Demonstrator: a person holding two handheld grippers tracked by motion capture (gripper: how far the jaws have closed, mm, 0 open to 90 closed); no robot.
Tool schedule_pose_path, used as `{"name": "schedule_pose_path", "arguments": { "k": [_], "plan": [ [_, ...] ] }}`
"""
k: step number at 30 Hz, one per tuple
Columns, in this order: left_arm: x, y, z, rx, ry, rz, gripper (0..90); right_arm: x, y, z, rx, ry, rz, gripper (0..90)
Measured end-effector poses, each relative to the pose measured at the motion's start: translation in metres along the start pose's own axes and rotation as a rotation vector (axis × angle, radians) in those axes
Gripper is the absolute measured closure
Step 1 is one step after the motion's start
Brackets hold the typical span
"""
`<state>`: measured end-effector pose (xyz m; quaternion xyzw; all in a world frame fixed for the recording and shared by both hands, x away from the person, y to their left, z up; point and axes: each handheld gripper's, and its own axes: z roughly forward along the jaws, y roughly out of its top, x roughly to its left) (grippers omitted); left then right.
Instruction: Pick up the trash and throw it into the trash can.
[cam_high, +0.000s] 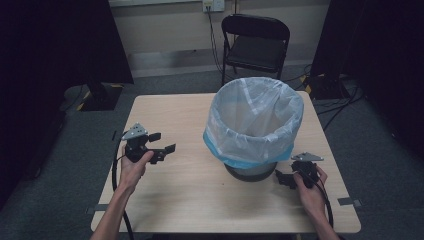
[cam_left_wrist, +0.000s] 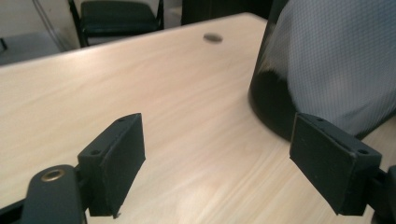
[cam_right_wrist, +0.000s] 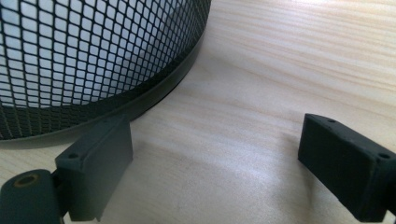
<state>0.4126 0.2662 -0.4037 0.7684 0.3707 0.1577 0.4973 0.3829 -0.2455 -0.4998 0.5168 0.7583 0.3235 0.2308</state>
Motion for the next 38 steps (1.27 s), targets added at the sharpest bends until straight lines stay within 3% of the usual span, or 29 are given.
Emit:
{"name": "schedule_pose_path", "arguments": {
  "k": [4,8,10,14,17,23,27,32,33,38],
  "plan": [
    [0.0,-0.013,-0.004,0.014,0.003,-0.013,17.6,0.0,0.0,0.0,0.001,0.0,0.001,9.3],
    [0.0,-0.022,-0.008,0.033,-0.02,-0.013,16.1,0.0,0.0,0.0,0.001,0.0,0.001,9.4],
    [-0.005,-0.033,-0.011,0.056,-0.002,0.01,16.0,0.0,0.0,0.0,0.0,0.0,0.0,9.4],
    [-0.008,-0.05,-0.01,0.099,0.01,0.019,17.3,0.0,0.0,0.0,0.0,0.0,0.0,9.4],
    [-0.008,-0.065,-0.005,0.168,0.023,0.052,21.3,0.0,0.0,0.0,0.0,0.0,0.0,9.3],
    [-0.006,-0.092,-0.001,0.214,0.057,0.029,21.1,0.0,0.0,0.0,0.0,0.0,0.0,9.4],
    [-0.001,-0.104,0.001,0.271,0.076,0.031,21.3,0.0,0.0,0.0,0.0,0.0,0.0,9.4],
    [-0.001,-0.108,0.003,0.25,0.147,0.054,18.6,0.0,0.0,0.0,0.0,0.0,0.0,9.4],
    [-0.001,-0.108,0.003,0.251,0.158,0.04,17.0,0.0,0.0,0.0,0.001,0.0,0.001,9.4],
    [0.001,-0.108,0.004,0.256,0.148,0.045,14.7,0.0,0.0,0.0,0.001,0.0,0.001,9.3]
  ]
}}
